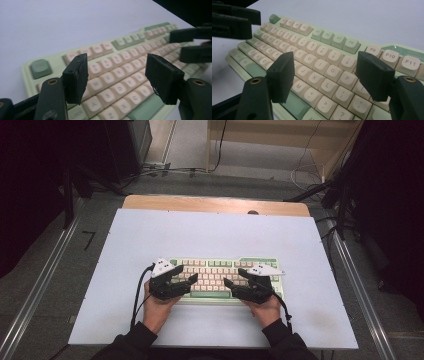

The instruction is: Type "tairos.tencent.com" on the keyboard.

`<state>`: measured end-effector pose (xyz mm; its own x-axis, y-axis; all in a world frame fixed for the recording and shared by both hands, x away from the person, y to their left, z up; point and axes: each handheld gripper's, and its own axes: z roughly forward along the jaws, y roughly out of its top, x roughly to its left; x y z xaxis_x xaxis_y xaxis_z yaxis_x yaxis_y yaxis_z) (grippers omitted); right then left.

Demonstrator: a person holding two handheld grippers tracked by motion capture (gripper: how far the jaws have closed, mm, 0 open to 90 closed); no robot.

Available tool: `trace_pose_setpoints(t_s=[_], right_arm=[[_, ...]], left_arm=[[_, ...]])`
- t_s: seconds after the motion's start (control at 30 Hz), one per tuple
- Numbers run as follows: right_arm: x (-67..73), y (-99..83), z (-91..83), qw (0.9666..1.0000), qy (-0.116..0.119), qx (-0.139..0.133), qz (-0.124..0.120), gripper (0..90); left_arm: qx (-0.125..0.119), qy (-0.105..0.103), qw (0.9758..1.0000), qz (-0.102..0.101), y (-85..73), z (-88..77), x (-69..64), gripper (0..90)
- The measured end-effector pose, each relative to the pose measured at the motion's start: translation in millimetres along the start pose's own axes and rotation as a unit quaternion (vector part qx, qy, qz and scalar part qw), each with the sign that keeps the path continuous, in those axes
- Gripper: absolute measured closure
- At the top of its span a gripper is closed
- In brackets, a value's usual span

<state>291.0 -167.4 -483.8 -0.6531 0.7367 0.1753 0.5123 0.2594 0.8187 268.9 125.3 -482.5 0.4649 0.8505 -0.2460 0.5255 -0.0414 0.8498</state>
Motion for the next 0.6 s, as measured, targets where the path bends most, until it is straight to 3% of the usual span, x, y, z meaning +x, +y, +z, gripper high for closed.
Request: trace_pose_setpoints(t_s=[0.3, 0.6], right_arm=[[1.4, -0.5, 1.5, 1.0, 0.0, 0.002, -0.002, 29.6], [0.7, -0.5, 0.9, 1.0, 0.0, 0.0, -0.003, 29.6]], left_arm=[[-0.001, 0.014, 0.9999, 0.003, 1.1, 1.2, 4.8, 32.2], [0.003, 0.013, 0.9999, 0.006, 0.6, 3.5, 5.9, 40.0]])
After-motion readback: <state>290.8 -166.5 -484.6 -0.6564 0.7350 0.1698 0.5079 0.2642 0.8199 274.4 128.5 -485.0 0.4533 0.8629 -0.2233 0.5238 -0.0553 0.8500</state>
